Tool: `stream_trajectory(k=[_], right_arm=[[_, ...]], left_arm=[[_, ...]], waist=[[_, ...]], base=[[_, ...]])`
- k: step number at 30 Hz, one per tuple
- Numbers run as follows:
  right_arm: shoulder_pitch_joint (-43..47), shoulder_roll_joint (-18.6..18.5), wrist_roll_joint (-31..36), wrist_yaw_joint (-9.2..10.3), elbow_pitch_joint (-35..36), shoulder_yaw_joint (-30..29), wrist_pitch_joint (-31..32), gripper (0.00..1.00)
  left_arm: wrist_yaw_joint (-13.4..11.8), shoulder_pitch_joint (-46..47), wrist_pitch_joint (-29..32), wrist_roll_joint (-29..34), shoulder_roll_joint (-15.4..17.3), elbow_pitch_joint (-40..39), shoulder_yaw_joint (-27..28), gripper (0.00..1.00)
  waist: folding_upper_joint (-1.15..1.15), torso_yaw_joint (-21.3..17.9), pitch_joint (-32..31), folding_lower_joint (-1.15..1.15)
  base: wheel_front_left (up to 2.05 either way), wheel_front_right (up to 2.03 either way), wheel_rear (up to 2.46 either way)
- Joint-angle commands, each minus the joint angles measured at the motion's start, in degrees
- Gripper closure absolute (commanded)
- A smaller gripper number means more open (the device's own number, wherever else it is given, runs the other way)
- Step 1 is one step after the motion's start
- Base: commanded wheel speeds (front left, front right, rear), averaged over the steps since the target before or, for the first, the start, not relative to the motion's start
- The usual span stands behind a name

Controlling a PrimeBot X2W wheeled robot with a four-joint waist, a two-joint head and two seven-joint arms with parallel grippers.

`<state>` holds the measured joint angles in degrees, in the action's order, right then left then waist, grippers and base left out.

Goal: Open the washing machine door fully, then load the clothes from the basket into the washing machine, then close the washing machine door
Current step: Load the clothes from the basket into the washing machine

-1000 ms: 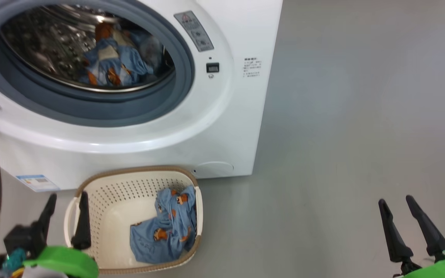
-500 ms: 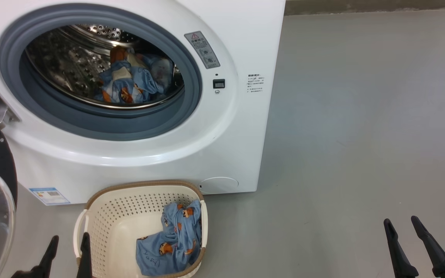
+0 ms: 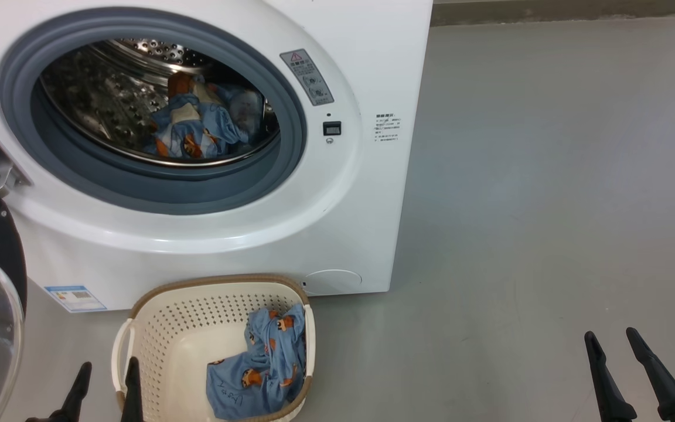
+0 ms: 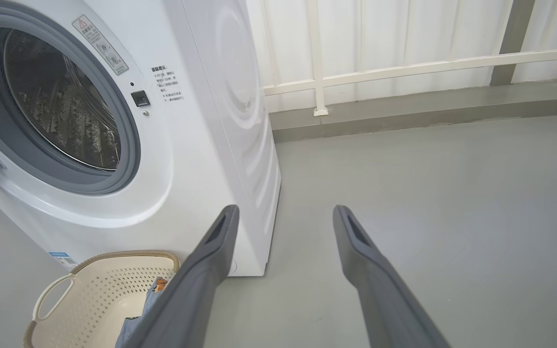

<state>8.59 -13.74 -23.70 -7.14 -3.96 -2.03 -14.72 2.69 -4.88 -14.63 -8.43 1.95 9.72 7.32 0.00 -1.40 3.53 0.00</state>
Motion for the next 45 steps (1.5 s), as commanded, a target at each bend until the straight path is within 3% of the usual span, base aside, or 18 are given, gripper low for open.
stream_trajectory(k=[1,12,18,32,45], right_arm=[[-0.05,-1.06,0.53,-0.35,1.58,1.32,-0.28,0.0],[-1.73,-0.35,0.56,-0.35,1.9,1.52,-0.28,0.0],[-3.59,-0.1,0.46,-0.35,2.37,1.53,-0.28,0.0],[-9.94,0.03,-0.09,-0.35,3.32,1.97,-0.28,0.0],[-16.22,0.75,-0.71,-0.35,3.97,3.45,-0.28,0.0]], left_arm=[[-0.54,0.65,-0.37,-0.47,0.93,-1.63,1.41,0.0],[-1.25,1.85,-0.37,-2.67,0.93,0.71,-1.0,0.0],[-1.12,4.64,-0.37,-4.81,0.93,5.06,-4.96,0.0],[0.68,20.99,-0.37,-7.13,0.93,25.35,-14.81,0.0],[2.27,36.64,-0.37,-6.23,0.93,41.49,-18.44,0.0]], waist=[[0.0,-0.02,0.17,0.0],[0.0,-0.26,2.71,0.0],[0.0,-0.31,5.56,0.0],[0.0,-1.45,16.86,0.0],[0.0,-4.06,27.93,0.0]], base=[[0.0,0.0,0.0],[0.0,0.0,0.0],[0.0,0.0,0.0],[0.0,0.0,0.0],[0.0,0.0,0.0]])
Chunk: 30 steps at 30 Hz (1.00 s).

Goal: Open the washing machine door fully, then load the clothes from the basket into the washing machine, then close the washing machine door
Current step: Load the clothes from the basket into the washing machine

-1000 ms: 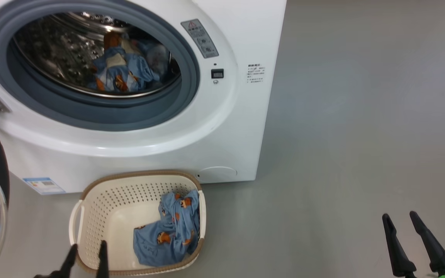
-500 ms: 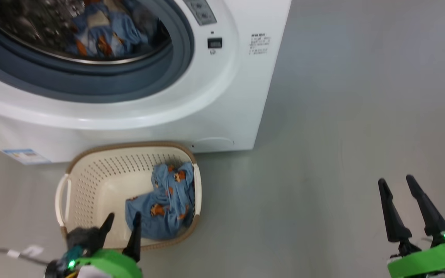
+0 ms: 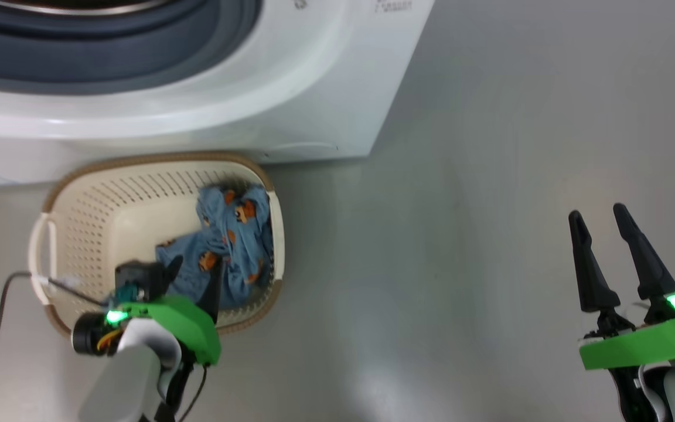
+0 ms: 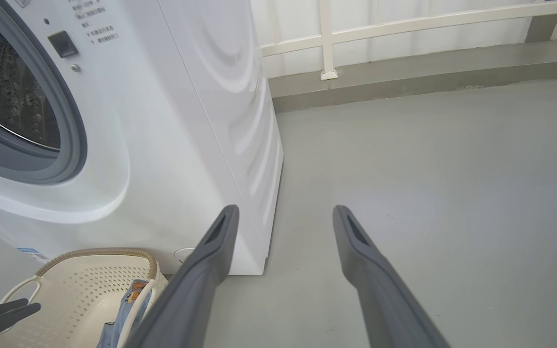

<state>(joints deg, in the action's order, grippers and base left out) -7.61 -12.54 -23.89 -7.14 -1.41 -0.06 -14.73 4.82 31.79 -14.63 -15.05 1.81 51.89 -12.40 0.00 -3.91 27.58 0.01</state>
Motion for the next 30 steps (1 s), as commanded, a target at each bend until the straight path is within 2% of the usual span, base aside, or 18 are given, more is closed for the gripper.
stream_trajectory(k=[1,18,30], right_arm=[[-0.45,-0.45,-0.57,-0.35,1.5,1.6,-0.27,0.0],[-4.97,0.07,-1.16,-0.35,2.53,2.97,-0.27,0.0],[-5.37,0.67,-1.14,-0.35,4.21,2.21,-0.27,0.0]], left_arm=[[0.2,1.07,-0.37,0.52,1.07,0.23,1.23,0.0],[2.13,13.34,-0.37,3.07,3.19,12.4,1.79,0.0],[2.59,18.9,-0.37,2.11,5.5,15.84,1.99,0.0]], waist=[[0.0,-1.77,4.66,-0.01],[0.0,-6.52,13.62,-0.01],[0.0,-8.43,18.83,-0.01]], base=[[0.0,0.0,0.0],[0.0,0.0,0.0],[0.0,0.0,0.0]])
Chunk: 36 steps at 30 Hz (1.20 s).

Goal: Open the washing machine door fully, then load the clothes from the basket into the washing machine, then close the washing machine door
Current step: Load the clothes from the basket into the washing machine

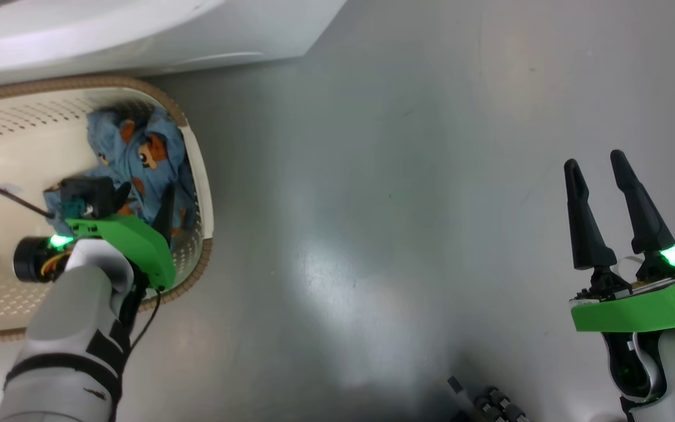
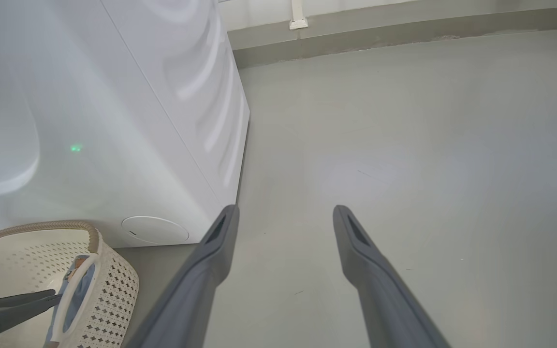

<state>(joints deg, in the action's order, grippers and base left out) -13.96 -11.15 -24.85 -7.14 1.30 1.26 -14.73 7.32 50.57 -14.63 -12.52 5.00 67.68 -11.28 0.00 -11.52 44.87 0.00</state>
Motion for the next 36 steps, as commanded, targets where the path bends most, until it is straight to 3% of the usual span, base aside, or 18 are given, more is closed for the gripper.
stream_trajectory(k=[1,9,10,11,12,23,36], right_arm=[[0.98,-0.73,-0.18,-0.35,1.5,0.89,-0.27,0.0],[0.86,-1.26,-0.01,-0.35,1.98,0.83,-0.27,0.0],[0.87,-1.42,0.06,-0.35,2.08,0.95,-0.27,0.0],[0.88,-1.61,0.14,-0.35,2.24,0.98,-0.27,0.0],[0.94,-1.78,0.17,-0.35,2.44,0.87,-0.27,0.0],[1.66,-2.81,0.72,-0.35,2.7,0.0,-0.27,0.0],[5.26,-4.01,1.0,-0.35,-0.02,-0.2,-0.27,0.0]], left_arm=[[0.08,0.13,-0.37,-0.42,2.3,0.06,0.87,0.0],[0.15,2.05,-0.37,-2.14,2.36,1.68,-0.76,0.0],[0.15,2.09,-0.37,-2.67,2.24,1.85,-1.04,0.58],[0.15,2.12,-0.37,-3.1,2.21,2.01,-1.37,0.84],[0.15,2.16,-0.37,-3.58,2.15,2.19,-1.66,1.0],[0.16,0.05,-0.37,-9.1,1.19,-0.42,-2.54,1.0],[0.16,-10.72,-0.37,-8.57,1.98,-13.36,4.36,1.0]], waist=[[0.0,-0.81,1.54,0.0],[0.0,-1.04,2.8,0.0],[0.0,-1.08,2.73,0.0],[0.0,-1.09,2.59,0.0],[0.0,-1.07,2.49,0.0],[0.0,1.78,-2.29,0.0],[0.0,7.73,-14.23,0.0]], base=[[0.0,0.0,0.0],[0.0,0.0,0.0],[0.0,0.0,0.0],[0.0,0.0,0.0],[0.0,0.0,0.0],[0.0,0.0,0.0],[0.0,0.0,0.0]])
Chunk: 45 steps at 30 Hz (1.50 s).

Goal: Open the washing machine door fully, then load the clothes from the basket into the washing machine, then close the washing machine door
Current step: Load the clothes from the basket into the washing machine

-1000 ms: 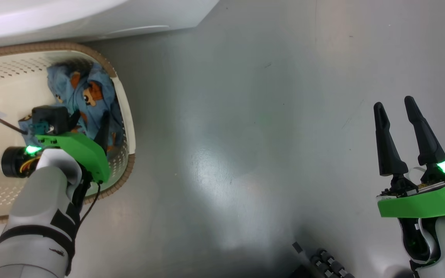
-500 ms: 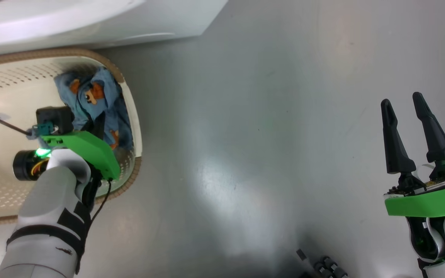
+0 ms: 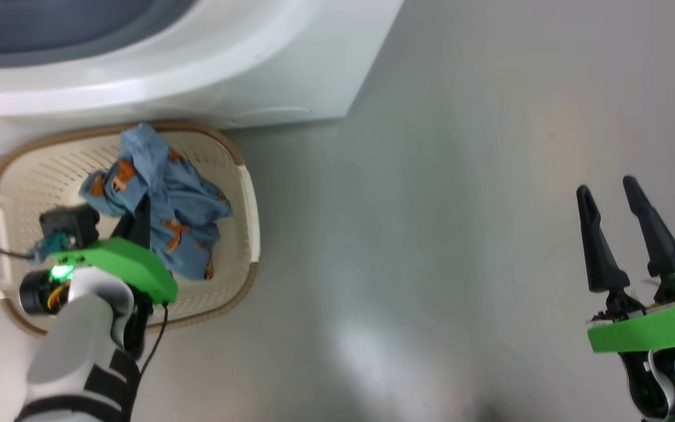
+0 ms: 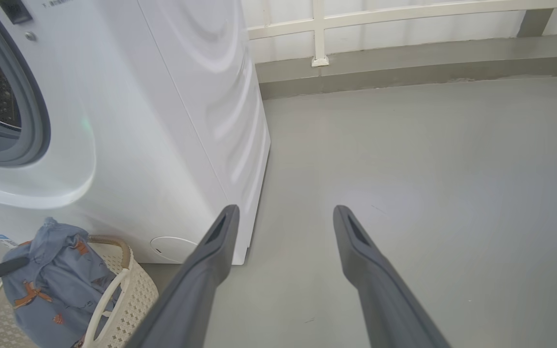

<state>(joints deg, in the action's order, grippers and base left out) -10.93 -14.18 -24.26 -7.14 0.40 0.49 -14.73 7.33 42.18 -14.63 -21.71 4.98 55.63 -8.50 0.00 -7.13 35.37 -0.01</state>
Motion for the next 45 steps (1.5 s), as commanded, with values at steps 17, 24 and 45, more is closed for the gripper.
stream_trajectory(k=[17,24,45], right_arm=[[10.14,-2.28,1.06,-0.35,-1.63,-0.49,-0.27,0.0],[13.49,-2.24,1.39,-0.35,-1.99,-1.53,-0.27,0.0],[20.06,-0.53,1.7,-0.35,-1.8,-3.83,-0.27,0.0]], left_arm=[[0.15,-17.73,-0.37,8.06,1.54,-20.33,7.99,1.0],[0.15,-23.93,-0.37,8.94,1.21,-27.99,9.08,1.0],[0.04,-44.27,-0.37,13.68,-1.54,-50.92,15.65,1.0]], waist=[[0.0,7.5,-18.49,0.01],[0.0,8.72,-22.88,0.01],[0.0,9.06,-28.81,0.01]], base=[[0.0,0.0,0.0],[0.0,0.0,0.0],[0.0,0.0,0.0]])
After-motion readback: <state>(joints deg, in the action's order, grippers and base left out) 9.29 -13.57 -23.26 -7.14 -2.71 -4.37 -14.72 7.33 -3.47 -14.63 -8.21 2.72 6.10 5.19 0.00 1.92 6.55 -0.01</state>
